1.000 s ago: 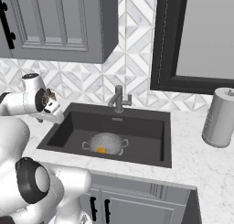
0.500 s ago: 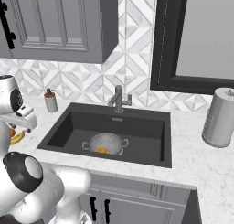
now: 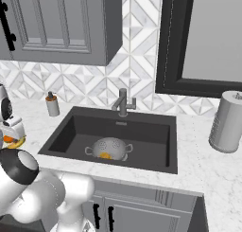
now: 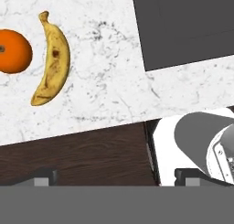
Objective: Put the colander in the sink, put the orange, banana, mango in the colander, and turn on the sink faucet and pour water over the colander.
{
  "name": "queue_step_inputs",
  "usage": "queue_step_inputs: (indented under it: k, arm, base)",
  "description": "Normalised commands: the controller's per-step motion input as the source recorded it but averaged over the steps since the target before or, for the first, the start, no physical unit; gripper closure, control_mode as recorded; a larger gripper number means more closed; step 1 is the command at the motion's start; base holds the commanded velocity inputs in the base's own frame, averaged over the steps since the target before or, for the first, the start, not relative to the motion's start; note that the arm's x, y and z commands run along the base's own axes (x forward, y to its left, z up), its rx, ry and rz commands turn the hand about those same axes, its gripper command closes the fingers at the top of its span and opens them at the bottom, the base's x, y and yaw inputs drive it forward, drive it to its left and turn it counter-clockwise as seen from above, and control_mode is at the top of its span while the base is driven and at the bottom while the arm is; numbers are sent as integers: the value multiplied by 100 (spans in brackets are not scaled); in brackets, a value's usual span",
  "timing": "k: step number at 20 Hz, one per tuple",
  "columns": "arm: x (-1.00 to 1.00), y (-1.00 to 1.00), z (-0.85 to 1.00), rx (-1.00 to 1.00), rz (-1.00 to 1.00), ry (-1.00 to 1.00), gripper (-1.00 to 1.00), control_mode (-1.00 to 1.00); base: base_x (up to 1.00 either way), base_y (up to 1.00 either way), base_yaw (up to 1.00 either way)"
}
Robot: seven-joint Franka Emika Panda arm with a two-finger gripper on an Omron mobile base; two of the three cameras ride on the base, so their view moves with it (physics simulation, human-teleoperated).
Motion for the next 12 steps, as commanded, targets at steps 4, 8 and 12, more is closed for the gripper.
queue_step_inputs:
  k: [4,8,12]
  arm:
    - [0,32,-50,0,0,0,-100,-100]
    - [1,29,-44,0,0,0,-100,-100]
    - [12,28,-32,0,0,0,-100,-100]
  base:
    - [0,0,0]
    - [0,0,0]
    - [0,0,0]
